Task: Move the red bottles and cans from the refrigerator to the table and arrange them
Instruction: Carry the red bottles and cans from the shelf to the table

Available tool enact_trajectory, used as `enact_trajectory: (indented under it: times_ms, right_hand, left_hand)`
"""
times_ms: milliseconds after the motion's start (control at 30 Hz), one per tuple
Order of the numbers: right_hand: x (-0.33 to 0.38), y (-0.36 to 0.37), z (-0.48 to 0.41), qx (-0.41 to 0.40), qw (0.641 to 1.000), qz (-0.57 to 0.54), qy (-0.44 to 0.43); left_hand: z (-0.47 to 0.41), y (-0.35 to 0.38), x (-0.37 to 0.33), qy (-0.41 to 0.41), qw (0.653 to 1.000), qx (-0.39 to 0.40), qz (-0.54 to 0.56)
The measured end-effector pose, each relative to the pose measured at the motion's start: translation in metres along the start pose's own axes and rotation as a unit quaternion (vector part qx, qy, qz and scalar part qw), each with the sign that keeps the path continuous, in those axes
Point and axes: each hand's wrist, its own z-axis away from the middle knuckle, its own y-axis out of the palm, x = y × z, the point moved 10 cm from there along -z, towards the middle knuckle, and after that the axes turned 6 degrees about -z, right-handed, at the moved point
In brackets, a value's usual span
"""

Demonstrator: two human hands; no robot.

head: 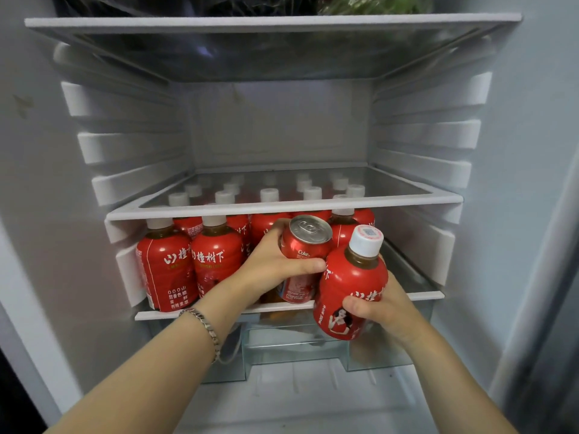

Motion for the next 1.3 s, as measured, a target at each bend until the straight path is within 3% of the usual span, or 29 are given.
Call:
enact_trajectory:
  times_ms: [300,467,933,1167,1300]
  right_hand:
    - [0.005,-0.003,0.005,-0.036,0.998,-0.051,-0.009]
    - [0.009,-0.007,0.004,-0.062,0.997,-0.041,-0.017]
    - [0.039,0.031,0.062,-0.071,0.995,-0.052,-0.049]
    - [0.047,0.094,0.108,0.059,0.993,-0.100,-0.032]
    - [0.060,0.143,0.152,0.170,0.978,-0.119,-0.017]
  left_hand:
    - [0.007,0.017,-0.002,0.020,0.999,0.045,0.018]
    - [0.010,0.013,0.002,0.023,1.000,-0.010,0.020]
    - [0.081,0.007,-0.026,0.030,0.999,-0.021,0.032]
    - [0.189,-0.006,-0.042,-0.024,0.991,-0.130,0.016]
    - [0.280,-0.007,-0.058,-0.054,0.969,-0.243,-0.005]
